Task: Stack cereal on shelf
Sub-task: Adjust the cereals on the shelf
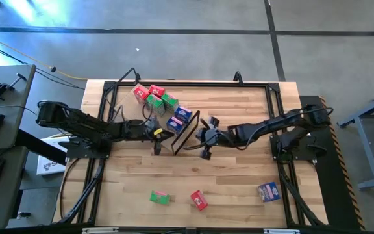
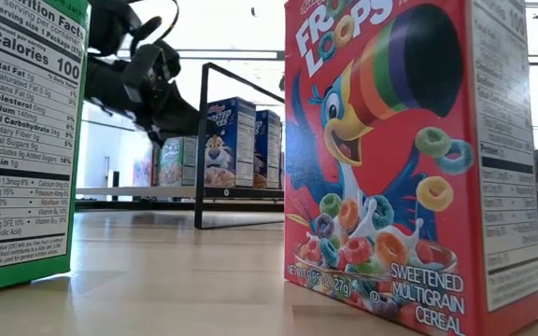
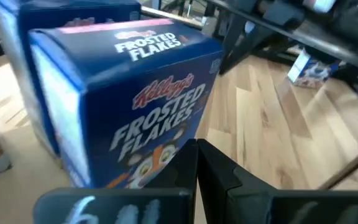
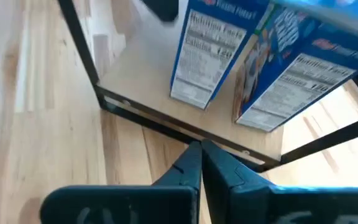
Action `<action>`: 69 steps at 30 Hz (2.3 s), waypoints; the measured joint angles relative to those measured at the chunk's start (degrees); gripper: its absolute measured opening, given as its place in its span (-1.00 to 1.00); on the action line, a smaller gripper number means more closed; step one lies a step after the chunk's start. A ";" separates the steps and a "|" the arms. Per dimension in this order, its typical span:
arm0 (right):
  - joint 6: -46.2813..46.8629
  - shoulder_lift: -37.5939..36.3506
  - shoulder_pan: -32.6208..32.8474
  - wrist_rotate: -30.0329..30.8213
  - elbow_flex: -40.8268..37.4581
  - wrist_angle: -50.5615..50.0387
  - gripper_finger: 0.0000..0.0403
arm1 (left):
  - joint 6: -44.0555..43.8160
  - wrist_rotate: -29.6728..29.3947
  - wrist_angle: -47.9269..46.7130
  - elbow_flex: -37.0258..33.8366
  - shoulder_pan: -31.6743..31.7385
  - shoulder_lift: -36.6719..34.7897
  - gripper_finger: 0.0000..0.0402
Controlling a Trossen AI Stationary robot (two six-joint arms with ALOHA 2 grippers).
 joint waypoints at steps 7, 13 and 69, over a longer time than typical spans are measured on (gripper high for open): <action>0.68 -3.28 0.85 -0.02 -3.68 1.26 -1.00 | 1.55 -0.07 -0.39 2.89 1.95 5.09 -1.00; 1.69 -3.49 0.83 -0.38 -5.36 2.66 -1.00 | 2.44 0.66 -0.31 3.84 3.42 5.67 -1.00; -0.80 -3.59 0.78 -2.09 -5.34 3.01 -1.00 | 2.22 4.05 -12.23 3.75 6.16 -3.87 -1.00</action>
